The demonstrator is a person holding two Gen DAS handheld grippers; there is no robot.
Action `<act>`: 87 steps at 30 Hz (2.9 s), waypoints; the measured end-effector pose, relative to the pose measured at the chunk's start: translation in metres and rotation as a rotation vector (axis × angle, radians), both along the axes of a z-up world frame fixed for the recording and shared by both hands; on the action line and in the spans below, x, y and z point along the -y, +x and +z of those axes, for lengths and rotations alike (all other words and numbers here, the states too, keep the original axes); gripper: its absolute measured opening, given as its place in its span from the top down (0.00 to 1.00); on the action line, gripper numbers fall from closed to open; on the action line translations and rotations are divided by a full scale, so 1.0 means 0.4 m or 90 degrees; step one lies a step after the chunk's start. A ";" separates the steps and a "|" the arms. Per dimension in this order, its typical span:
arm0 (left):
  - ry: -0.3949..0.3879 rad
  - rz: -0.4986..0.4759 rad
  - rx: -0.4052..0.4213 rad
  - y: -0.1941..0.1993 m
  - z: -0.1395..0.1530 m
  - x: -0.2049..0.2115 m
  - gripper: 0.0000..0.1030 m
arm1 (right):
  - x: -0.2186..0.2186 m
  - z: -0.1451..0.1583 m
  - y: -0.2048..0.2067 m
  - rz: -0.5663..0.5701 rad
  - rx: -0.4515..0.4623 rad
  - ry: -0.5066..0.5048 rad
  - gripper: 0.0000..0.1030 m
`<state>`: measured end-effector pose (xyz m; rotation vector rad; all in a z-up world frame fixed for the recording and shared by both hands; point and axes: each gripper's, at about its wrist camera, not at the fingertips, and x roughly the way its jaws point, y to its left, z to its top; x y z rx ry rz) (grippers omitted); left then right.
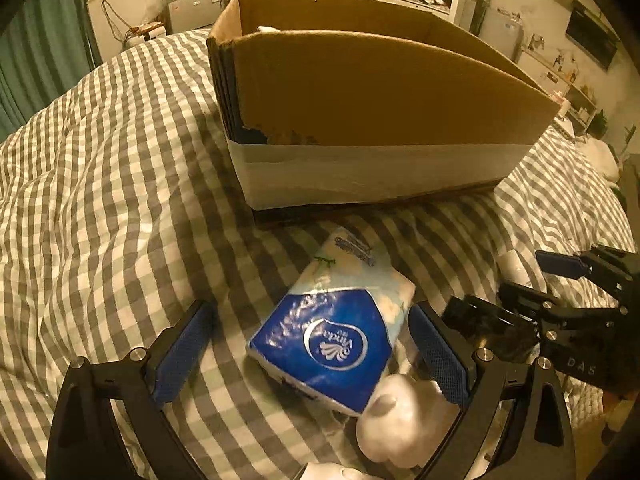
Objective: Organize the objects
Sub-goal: 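Grasp the tissue pack with the left tool while the right tool grasps the spray can, then carry tissue pack and spray can over the box and release both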
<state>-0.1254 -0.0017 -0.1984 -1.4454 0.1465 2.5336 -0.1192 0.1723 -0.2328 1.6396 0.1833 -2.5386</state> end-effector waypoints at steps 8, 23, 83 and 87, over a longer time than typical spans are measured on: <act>0.015 -0.021 -0.001 0.000 -0.006 -0.006 0.18 | 0.047 -0.003 0.007 0.026 -0.022 0.072 0.71; 0.020 -0.010 -0.020 0.047 0.043 0.038 0.40 | 0.022 0.053 -0.010 0.023 -0.067 0.042 0.80; 0.002 0.048 -0.258 -0.129 0.540 -0.047 0.40 | 0.072 0.621 -0.167 0.063 -0.315 -0.028 0.80; 0.004 0.056 -0.248 -0.173 0.496 -0.052 0.40 | 0.065 0.600 -0.235 0.049 -0.294 -0.041 0.80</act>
